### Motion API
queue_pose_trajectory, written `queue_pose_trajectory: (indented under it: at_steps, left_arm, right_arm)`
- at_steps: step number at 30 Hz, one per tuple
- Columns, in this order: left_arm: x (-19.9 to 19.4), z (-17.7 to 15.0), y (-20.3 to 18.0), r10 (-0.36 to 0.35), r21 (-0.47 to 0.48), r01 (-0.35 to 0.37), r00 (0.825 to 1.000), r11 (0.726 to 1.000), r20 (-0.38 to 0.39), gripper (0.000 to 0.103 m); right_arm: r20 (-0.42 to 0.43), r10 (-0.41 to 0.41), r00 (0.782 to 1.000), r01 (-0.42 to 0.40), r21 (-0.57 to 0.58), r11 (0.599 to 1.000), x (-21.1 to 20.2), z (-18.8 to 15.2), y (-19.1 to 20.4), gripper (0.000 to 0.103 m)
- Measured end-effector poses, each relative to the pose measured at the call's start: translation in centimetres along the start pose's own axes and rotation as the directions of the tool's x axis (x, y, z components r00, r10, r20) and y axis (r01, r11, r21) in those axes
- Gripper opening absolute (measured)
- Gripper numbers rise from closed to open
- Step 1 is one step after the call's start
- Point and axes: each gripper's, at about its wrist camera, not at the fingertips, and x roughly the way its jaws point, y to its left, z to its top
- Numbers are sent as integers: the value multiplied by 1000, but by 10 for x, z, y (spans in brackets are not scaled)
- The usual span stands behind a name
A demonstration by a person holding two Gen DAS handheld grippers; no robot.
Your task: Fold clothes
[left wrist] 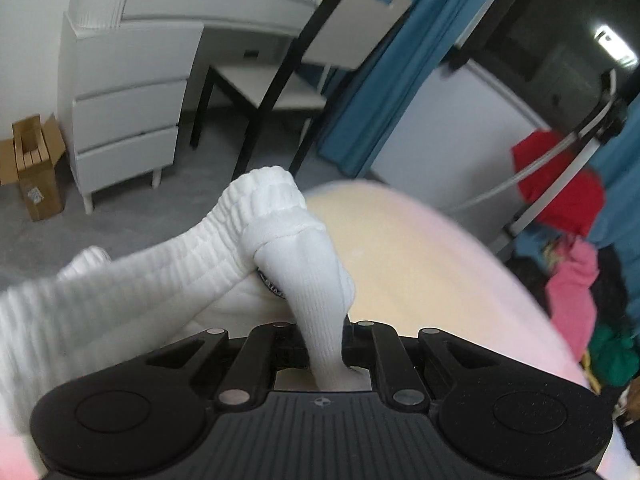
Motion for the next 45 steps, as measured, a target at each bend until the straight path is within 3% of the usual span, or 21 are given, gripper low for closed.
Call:
queue_pose_trajectory:
  at_steps: [4, 6, 7, 9, 11, 12, 14, 17, 21, 24, 28, 31, 33, 35, 39, 41, 42, 44, 45]
  left_arm:
    - [-3, -4, 9, -33, 14, 33, 999, 999, -4, 19]
    - [-17, -5, 18, -87, 24, 88, 996, 996, -15, 47]
    - [-27, -7, 24, -147, 23, 147, 989, 989, -18, 52]
    - [-48, -11, 35, -259, 24, 259, 966, 965, -21, 69]
    - [-74, -23, 45, -347, 40, 347, 938, 937, -12, 82]
    - [-87, -31, 50, -377, 40, 377, 926, 925, -7, 82]
    - [-110, -49, 65, -399, 11, 399, 917, 917, -1, 83]
    - [-130, -77, 97, -405, -110, 402, 914, 909, -14, 83]
    - [-139, -111, 132, -367, -257, 336, 926, 906, -84, 83]
    - [-133, -119, 151, -369, -305, 320, 922, 897, -119, 83]
    - [-113, -118, 156, -408, -333, 359, 909, 872, -88, 81]
    - [-96, -115, 159, -433, -356, 386, 899, 851, -61, 74]
    - [-89, -114, 159, -433, -354, 392, 901, 849, -40, 74]
    - [-83, -113, 158, -425, -347, 393, 905, 852, -18, 73]
    - [-72, -108, 153, -409, -347, 389, 913, 854, 18, 68]
    - [-66, -103, 152, -401, -357, 382, 916, 852, 22, 62]
    - [-63, -103, 154, -397, -368, 377, 918, 850, 23, 53]
    - [-56, -101, 155, -392, -391, 368, 920, 843, 22, 41]
    - [-51, -98, 153, -397, -400, 372, 917, 838, 21, 35]
  right_arm:
    - [-9, 97, 995, -97, -1, 995, 7, -4, -12, 11]
    - [-35, 140, 989, -140, 0, 990, 0, -1, -19, 12]
    - [-45, 178, 983, -177, 21, 984, -8, 0, -27, 13]
    - [-78, 297, 952, -292, 60, 954, -23, -1, -41, 27]
    - [-118, 398, 910, -390, 82, 917, -42, -12, -57, 60]
    - [-138, 446, 884, -437, 93, 895, -51, -18, -65, 62]
    - [-121, 497, 860, -488, 94, 868, -78, -35, -80, 62]
    - [-90, 552, 829, -533, 175, 828, -113, -67, -108, 63]
    - [-138, 591, 795, -527, 324, 785, -140, -105, -137, 62]
    - [-193, 605, 772, -513, 373, 773, -141, -116, -136, 62]
    - [-264, 624, 736, -487, 433, 758, -141, -130, -133, 62]
    - [-314, 637, 704, -464, 476, 747, -142, -140, -131, 62]
    - [-346, 646, 680, -447, 503, 740, -142, -147, -129, 61]
    - [-383, 660, 647, -399, 568, 720, -150, -148, -129, 63]
    - [-420, 719, 553, -417, 608, 676, -159, -163, -113, 64]
    - [-418, 705, 573, -415, 594, 689, -158, -171, -101, 64]
    - [-402, 703, 587, -406, 605, 685, -153, -172, -98, 64]
    - [-328, 717, 615, -388, 666, 637, -145, -171, -102, 64]
    - [-286, 712, 642, -388, 679, 623, -142, -167, -106, 64]
